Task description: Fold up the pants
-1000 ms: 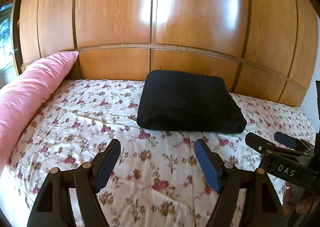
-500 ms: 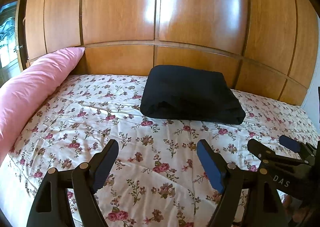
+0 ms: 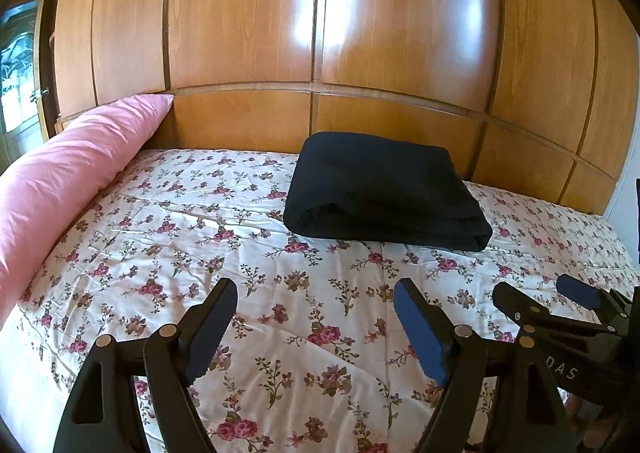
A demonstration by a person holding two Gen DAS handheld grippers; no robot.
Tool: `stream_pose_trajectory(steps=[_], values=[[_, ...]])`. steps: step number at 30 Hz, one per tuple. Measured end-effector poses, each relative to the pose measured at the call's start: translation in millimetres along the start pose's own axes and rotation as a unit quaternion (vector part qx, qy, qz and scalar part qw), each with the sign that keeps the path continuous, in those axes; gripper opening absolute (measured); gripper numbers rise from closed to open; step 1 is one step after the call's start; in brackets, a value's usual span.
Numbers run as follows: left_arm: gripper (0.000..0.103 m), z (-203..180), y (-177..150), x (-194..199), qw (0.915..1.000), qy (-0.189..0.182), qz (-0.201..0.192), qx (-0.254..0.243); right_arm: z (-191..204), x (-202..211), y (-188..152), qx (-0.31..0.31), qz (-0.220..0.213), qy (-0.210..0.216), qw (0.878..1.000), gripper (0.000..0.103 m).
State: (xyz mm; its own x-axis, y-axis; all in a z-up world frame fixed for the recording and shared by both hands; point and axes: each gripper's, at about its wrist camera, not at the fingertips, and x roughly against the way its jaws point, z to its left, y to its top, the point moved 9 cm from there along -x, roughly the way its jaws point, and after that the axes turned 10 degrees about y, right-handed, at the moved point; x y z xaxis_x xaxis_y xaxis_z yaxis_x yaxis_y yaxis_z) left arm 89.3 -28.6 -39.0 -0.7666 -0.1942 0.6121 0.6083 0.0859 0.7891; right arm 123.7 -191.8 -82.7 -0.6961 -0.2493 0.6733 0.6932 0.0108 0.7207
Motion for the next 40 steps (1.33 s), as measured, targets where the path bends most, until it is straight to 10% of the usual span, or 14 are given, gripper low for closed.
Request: stream_pose_trajectory(steps=[40], values=[[0.069, 3.0, -8.8, -13.2, 0.9999, -0.002, 0.011, -0.001, -13.5, -12.6, -10.8, -0.016, 0.022, -0.001, 1.000, 0.096]])
